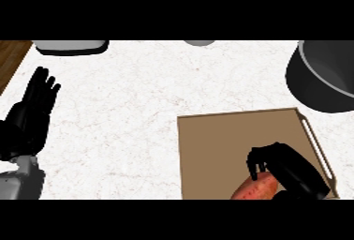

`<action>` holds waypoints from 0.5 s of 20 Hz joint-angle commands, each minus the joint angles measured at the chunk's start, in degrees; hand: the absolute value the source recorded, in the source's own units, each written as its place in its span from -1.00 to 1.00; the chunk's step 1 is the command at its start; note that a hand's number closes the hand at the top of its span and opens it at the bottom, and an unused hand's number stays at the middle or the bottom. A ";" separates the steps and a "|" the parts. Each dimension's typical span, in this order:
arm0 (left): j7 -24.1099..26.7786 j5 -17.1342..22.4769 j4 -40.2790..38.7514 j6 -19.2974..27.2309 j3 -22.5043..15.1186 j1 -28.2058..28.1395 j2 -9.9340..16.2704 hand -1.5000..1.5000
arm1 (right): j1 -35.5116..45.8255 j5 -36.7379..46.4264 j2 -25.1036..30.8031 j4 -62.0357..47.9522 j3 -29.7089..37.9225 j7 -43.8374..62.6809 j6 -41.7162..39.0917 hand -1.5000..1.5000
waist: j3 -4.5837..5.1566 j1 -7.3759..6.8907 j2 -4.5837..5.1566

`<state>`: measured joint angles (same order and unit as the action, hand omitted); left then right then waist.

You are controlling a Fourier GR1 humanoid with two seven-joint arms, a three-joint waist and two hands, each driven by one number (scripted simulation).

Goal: Pick the sweet potato from the tray and place it in the pot

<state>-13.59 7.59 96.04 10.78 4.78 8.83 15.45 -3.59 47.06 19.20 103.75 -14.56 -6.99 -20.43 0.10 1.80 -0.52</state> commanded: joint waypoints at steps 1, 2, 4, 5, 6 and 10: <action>1.36 -0.23 0.75 -0.30 0.34 -2.28 0.00 0.00 | -3.20 -4.53 -3.68 10.93 6.88 4.34 4.06 1.00 | -0.03 0.21 -0.10; 2.60 1.25 -1.82 -1.96 2.16 -1.38 1.18 0.00 | -3.35 -6.76 -3.16 13.03 10.00 4.80 3.49 1.00 | 0.00 0.49 0.10; 2.50 -0.02 -2.45 -0.90 0.57 -0.25 -0.22 0.00 | -1.75 -9.83 -5.96 15.61 13.55 6.54 5.28 1.00 | -0.04 0.25 0.25; 1.46 -0.69 -1.89 0.09 0.37 0.48 -0.37 0.00 | -2.56 -9.71 -5.39 17.33 15.41 6.54 6.46 1.00 | -0.08 0.05 0.23; 0.19 -0.90 0.57 0.01 -0.64 -0.84 -0.53 0.00 | 1.36 -11.14 -4.48 17.18 19.52 8.00 6.06 1.00 | -0.10 -0.84 0.21; -0.25 0.77 0.09 -1.90 0.77 1.66 0.56 0.00 | 1.88 -13.72 -7.39 21.65 22.63 13.26 7.48 1.00 | -0.08 -1.39 0.38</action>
<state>-12.75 7.10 95.12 10.17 4.72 9.48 15.21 -3.55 35.70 13.99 121.16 4.01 1.51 -14.34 0.03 1.25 -0.25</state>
